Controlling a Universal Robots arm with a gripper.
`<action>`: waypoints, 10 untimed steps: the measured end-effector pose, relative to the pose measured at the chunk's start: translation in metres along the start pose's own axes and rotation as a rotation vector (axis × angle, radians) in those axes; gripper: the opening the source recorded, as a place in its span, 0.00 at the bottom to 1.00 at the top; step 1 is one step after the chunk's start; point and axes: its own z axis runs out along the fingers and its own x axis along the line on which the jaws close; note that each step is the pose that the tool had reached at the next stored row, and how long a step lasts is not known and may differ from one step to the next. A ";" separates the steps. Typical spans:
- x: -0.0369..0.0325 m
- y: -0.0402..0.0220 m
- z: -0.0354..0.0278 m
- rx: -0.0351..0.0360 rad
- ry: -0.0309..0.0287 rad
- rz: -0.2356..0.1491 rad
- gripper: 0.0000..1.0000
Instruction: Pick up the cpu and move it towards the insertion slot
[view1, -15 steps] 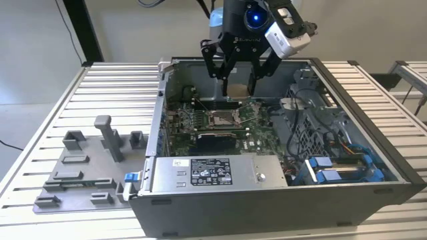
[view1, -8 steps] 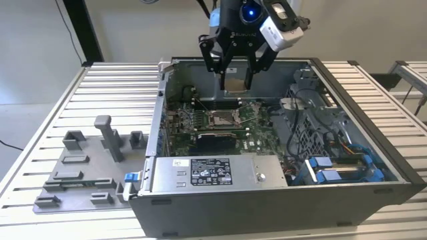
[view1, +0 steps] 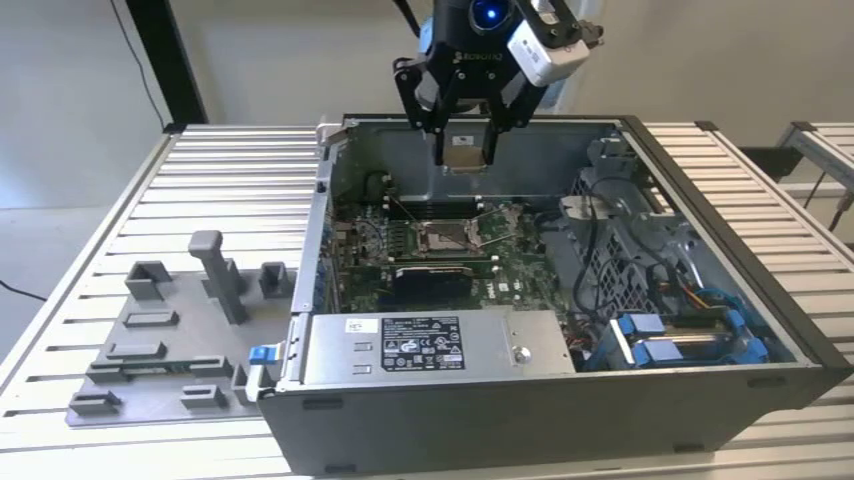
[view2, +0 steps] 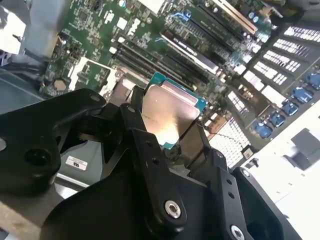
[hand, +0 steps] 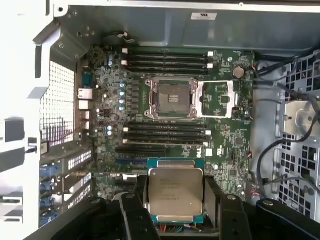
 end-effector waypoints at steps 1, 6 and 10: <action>0.0004 0.0035 0.0002 0.0000 0.0000 0.000 0.00; 0.0011 0.0198 0.0011 -0.0001 -0.0001 0.000 0.00; 0.0011 0.0342 0.0020 -0.0001 0.0000 0.000 0.00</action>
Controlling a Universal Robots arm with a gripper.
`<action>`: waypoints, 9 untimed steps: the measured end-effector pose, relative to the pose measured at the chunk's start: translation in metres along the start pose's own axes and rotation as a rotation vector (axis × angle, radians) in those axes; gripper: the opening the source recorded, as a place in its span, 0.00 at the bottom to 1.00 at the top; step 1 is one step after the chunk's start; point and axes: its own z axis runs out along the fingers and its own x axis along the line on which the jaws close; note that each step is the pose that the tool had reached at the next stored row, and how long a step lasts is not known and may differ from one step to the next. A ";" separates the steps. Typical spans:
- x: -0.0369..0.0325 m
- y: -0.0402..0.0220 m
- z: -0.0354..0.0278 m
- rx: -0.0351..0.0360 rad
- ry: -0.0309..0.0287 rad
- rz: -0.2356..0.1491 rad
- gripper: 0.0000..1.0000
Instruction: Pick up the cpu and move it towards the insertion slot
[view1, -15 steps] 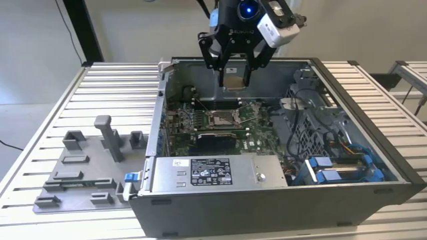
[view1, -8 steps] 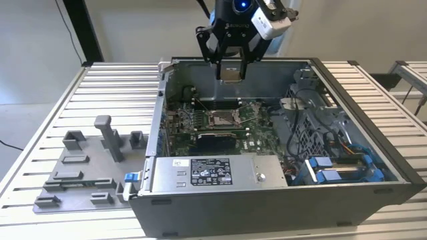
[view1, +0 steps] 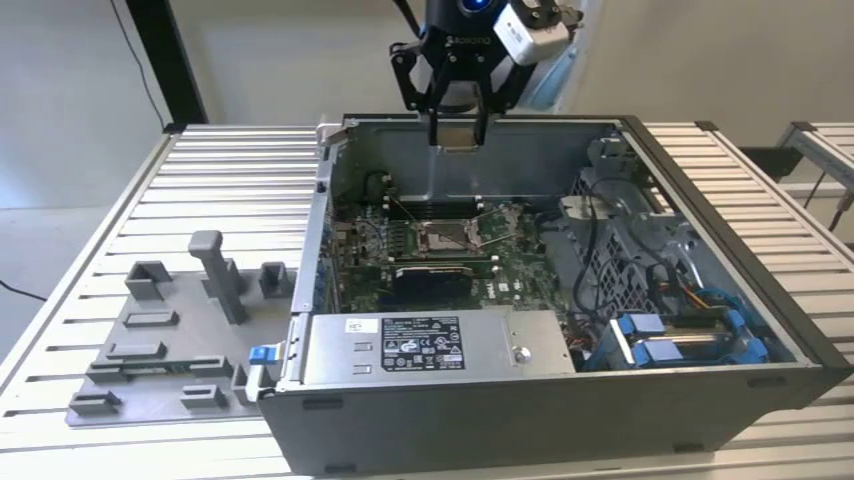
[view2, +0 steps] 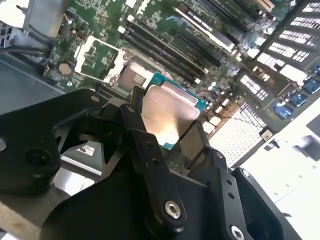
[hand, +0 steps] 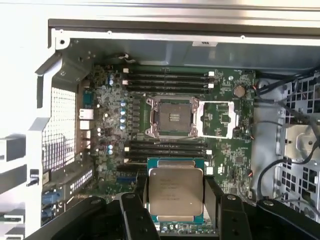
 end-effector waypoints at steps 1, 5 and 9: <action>0.0000 0.0040 0.0003 0.0001 0.0000 0.000 0.00; -0.0001 0.0140 0.0010 0.0001 0.0000 0.000 0.00; -0.0003 0.0169 0.0011 0.0001 0.0000 0.000 0.00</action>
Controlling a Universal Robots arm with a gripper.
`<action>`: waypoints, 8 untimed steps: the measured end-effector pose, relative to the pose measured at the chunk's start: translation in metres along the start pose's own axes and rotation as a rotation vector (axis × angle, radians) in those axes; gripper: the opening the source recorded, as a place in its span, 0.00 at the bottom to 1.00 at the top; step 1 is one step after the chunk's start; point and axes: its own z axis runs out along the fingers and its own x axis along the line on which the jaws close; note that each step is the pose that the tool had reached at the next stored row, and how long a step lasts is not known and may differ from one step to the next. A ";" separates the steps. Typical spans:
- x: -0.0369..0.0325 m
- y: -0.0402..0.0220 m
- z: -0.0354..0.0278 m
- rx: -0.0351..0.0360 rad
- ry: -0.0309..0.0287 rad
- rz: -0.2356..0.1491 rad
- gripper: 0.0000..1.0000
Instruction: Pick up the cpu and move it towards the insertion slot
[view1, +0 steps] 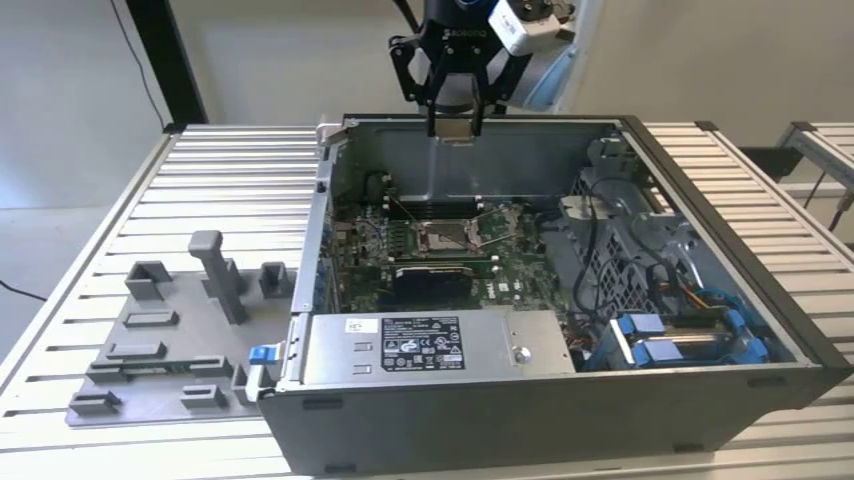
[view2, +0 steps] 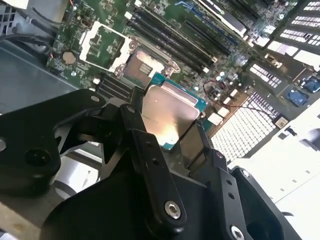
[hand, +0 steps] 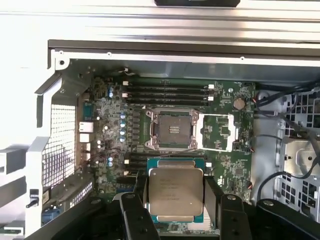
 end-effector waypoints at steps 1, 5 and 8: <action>-0.0002 0.0006 0.0001 -0.0001 0.0000 0.000 0.00; -0.0040 0.0033 0.0008 -0.0002 0.0000 0.000 0.00; -0.0078 0.0042 0.0024 -0.0001 -0.0001 0.001 0.00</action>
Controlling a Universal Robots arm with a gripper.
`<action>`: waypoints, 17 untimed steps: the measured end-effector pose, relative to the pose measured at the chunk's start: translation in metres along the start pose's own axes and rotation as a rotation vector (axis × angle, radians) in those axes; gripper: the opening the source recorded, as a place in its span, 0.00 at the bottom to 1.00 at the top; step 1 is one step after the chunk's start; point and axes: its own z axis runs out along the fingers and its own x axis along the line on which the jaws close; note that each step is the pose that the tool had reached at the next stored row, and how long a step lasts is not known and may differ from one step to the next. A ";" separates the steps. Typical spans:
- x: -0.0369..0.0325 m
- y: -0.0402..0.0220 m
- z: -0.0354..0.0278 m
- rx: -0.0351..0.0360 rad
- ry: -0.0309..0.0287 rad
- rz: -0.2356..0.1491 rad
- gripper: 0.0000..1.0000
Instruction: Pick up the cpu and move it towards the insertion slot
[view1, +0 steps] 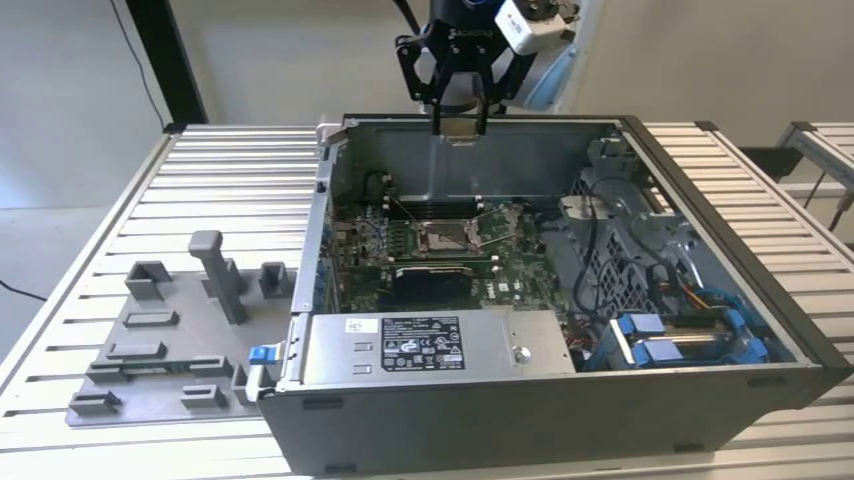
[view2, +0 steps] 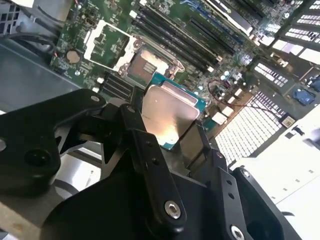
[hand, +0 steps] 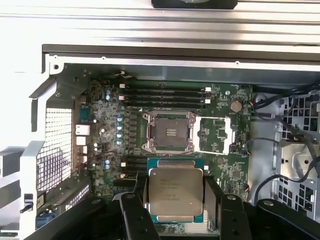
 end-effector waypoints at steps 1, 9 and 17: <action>-0.0014 0.0001 0.0013 -0.0001 -0.0001 0.003 0.00; -0.0040 0.0083 0.0064 0.0002 -0.0011 0.028 0.00; -0.0041 0.0196 0.0074 0.0003 -0.0016 0.043 0.00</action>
